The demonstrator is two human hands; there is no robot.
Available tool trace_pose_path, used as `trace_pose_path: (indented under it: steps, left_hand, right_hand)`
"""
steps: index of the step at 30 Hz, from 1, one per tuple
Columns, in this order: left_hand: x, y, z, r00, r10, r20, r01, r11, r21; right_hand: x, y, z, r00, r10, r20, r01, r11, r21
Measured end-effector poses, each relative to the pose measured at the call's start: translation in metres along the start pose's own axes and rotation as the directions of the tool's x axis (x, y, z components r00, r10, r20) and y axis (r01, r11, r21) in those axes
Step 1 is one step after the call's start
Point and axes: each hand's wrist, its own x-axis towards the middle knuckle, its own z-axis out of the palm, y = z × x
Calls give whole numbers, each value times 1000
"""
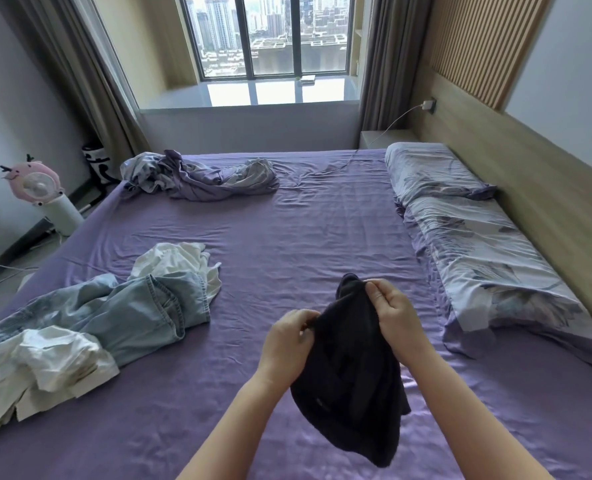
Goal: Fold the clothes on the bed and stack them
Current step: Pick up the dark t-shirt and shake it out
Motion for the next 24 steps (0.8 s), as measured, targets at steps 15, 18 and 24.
trace_pose_path:
  steps: [15, 18, 24]
  left_hand:
    - [29, 50, -9, 993, -9, 117, 75, 818, -570]
    - [31, 46, -17, 986, 49, 159, 43, 849, -527]
    - [43, 36, -37, 962, 231, 146, -256, 949, 184]
  right_hand:
    - [-21, 5, 5, 961, -222, 162, 269, 885, -381]
    - [-14, -3, 5, 990, -112, 83, 128, 967, -219]
    - [6, -27, 6, 982, -157, 104, 178, 955, -237]
